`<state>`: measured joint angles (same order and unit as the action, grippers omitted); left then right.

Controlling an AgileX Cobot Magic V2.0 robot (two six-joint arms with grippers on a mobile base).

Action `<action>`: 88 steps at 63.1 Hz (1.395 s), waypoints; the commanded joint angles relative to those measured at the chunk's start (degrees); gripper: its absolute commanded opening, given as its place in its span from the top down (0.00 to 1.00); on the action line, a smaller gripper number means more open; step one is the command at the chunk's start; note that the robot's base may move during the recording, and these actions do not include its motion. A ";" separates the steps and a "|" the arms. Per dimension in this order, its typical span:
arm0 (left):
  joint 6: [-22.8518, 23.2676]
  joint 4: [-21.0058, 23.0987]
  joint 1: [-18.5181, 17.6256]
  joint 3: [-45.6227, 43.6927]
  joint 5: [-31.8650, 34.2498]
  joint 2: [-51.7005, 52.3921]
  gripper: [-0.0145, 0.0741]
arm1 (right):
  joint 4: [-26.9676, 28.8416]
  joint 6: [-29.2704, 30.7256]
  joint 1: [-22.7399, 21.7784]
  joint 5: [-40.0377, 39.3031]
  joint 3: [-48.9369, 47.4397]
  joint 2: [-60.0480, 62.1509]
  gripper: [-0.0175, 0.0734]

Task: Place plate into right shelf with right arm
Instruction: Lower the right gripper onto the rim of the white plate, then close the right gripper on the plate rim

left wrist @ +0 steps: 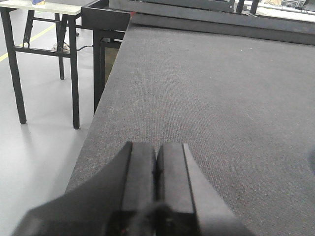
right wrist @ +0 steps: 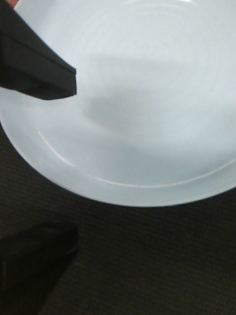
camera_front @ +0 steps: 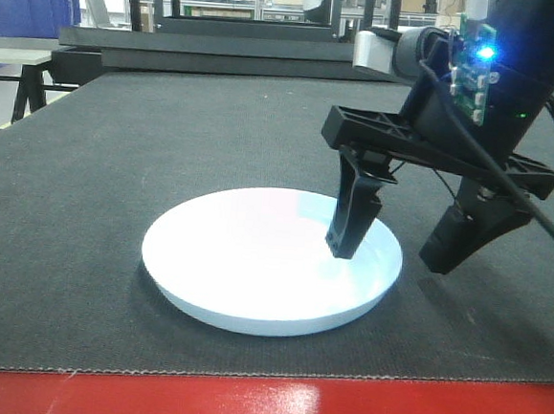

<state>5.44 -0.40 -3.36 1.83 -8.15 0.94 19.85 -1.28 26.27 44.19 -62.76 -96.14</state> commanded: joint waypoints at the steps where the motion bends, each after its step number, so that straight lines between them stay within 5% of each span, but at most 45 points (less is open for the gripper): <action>1: 0.34 -0.01 -0.10 0.54 5.13 0.36 0.89 | 1.50 0.09 0.00 -1.82 -1.79 1.73 0.14; 11: 0.34 -0.01 -0.10 0.54 5.13 0.36 0.89 | 1.50 -0.07 0.00 -1.88 -1.79 1.67 0.19; 33: 0.34 -0.01 -0.10 0.54 5.13 0.36 0.89 | 1.50 -0.22 0.00 -2.59 -1.79 1.50 0.59; 75: 0.34 -0.01 -0.10 0.54 5.13 0.36 0.89 | 1.50 -0.22 0.00 -3.13 -1.86 -1.94 0.60; 84: 0.34 -0.01 -0.10 0.54 5.13 0.36 0.89 | 1.50 -0.22 0.00 -2.82 -1.86 -1.88 0.76; 88: 0.34 -0.01 -0.10 0.54 5.13 0.36 0.89 | 1.50 -0.22 0.00 -2.63 -1.86 -1.68 0.74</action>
<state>5.44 -0.40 -3.36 1.83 -8.15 0.94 21.68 -2.00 26.27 41.45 -63.27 -99.79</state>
